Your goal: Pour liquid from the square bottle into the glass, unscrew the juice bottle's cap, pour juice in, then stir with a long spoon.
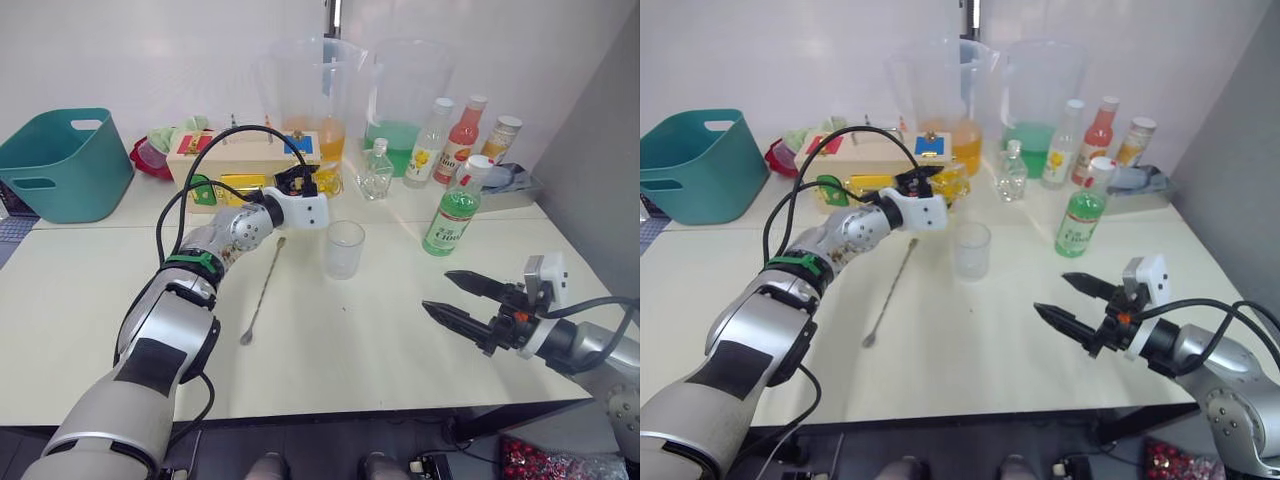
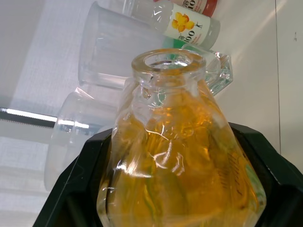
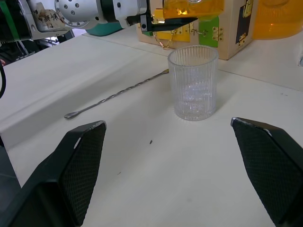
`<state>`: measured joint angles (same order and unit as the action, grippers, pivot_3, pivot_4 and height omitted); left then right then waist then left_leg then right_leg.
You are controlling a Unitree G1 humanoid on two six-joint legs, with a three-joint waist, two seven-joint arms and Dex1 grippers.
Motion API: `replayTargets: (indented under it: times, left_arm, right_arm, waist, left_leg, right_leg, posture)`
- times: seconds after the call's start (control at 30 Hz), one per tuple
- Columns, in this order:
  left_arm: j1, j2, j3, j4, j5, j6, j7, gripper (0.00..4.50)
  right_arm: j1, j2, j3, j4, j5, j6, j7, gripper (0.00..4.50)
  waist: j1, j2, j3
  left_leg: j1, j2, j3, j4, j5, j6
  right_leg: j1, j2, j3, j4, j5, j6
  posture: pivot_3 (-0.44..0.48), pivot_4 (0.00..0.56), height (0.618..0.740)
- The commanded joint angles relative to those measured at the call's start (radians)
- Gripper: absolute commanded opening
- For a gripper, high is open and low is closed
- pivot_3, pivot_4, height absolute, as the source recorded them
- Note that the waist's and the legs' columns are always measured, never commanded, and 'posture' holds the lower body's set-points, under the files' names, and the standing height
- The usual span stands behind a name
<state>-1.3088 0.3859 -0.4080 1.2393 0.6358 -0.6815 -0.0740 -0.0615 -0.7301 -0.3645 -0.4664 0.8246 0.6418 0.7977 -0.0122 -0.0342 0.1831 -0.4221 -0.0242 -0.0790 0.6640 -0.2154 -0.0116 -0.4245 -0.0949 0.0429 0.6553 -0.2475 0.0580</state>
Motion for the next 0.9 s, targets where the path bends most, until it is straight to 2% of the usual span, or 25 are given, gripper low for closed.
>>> replayTargets:
  times: [0.03,0.77,0.9]
  left_arm:
    - [-0.074,0.007,0.013,-0.027,-0.006,-0.022,0.076,2.79]
    - [-0.069,-0.016,-0.048,-0.022,0.047,-0.062,0.135,2.79]
    - [-0.068,-0.006,-0.091,-0.038,0.101,-0.079,0.186,2.79]
  right_arm:
    - [-0.018,-0.019,-0.013,-0.033,0.012,-0.004,-0.006,4.48]
    - [-0.012,-0.016,-0.009,-0.032,0.006,-0.015,-0.004,4.48]
    - [-0.009,-0.016,-0.008,-0.031,-0.002,-0.019,-0.006,4.48]
  waist:
    - [0.0,0.0,0.0]
    - [-0.001,0.0,0.0]
    - [0.0,0.0,0.0]
  left_leg:
    - [0.0,0.0,0.0,0.0,0.0,0.0]
    - [0.0,0.0,0.0,0.001,0.0,0.0]
    - [0.0,0.0,0.0,0.001,0.0,0.0]
  right_leg:
    - [0.0,0.0,0.0,0.0,0.0,0.0]
    - [0.0,0.0,0.0,0.001,0.0,0.0]
    - [0.0,0.0,0.0,0.001,0.0,0.0]
  posture:
    - [0.0,0.15,0.74]
    - [0.0,0.15,0.74]
    - [0.0,0.15,0.74]
